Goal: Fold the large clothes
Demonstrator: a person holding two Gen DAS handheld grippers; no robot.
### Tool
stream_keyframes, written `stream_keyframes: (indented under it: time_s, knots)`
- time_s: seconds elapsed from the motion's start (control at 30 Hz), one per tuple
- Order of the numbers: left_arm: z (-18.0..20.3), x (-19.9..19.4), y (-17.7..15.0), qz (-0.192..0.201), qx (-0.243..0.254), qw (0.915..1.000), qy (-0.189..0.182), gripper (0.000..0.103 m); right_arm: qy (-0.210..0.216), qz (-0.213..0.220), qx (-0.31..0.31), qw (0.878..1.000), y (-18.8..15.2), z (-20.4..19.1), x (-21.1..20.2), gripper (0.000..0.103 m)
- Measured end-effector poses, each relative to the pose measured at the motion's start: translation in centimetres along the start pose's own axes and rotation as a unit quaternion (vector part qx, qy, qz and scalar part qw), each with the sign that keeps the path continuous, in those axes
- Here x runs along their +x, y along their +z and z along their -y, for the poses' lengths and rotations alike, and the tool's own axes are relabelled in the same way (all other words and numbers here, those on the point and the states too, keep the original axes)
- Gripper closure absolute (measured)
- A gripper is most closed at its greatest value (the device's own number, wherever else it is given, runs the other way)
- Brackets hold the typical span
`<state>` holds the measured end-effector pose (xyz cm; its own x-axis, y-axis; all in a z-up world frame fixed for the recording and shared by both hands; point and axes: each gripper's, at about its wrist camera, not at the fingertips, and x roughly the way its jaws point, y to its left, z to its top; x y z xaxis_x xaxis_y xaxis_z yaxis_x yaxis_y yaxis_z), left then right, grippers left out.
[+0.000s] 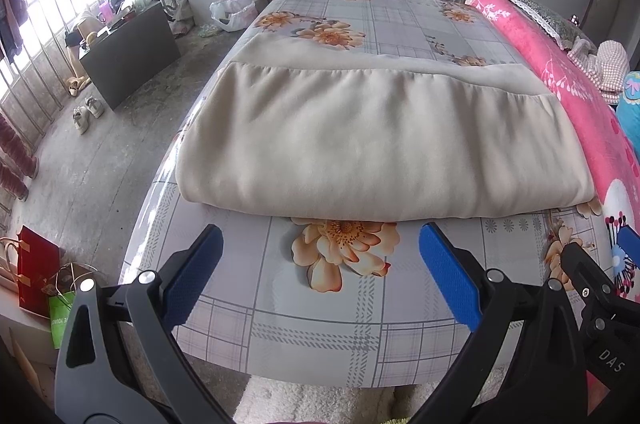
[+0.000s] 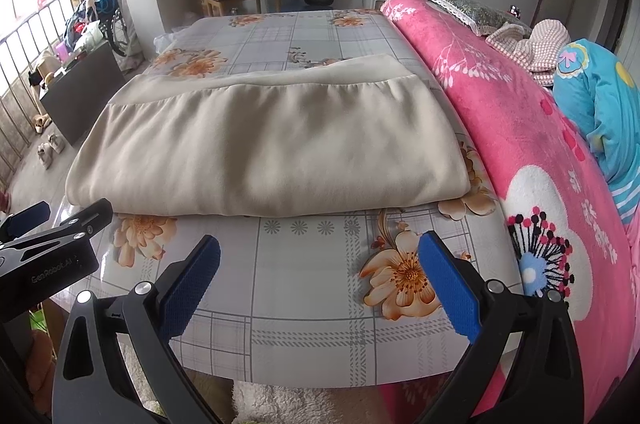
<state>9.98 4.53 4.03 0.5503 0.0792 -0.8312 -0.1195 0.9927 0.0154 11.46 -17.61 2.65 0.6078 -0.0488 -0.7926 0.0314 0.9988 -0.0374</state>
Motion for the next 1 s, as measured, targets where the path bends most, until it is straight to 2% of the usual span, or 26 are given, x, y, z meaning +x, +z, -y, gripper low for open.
stream_keyframes:
  time_s: [1.0]
  knots:
    - [0.01, -0.03, 0.12, 0.003, -0.003, 1.0, 0.003, 0.008, 0.003, -0.001, 0.002, 1.0, -0.07, 0.25, -0.02, 0.006]
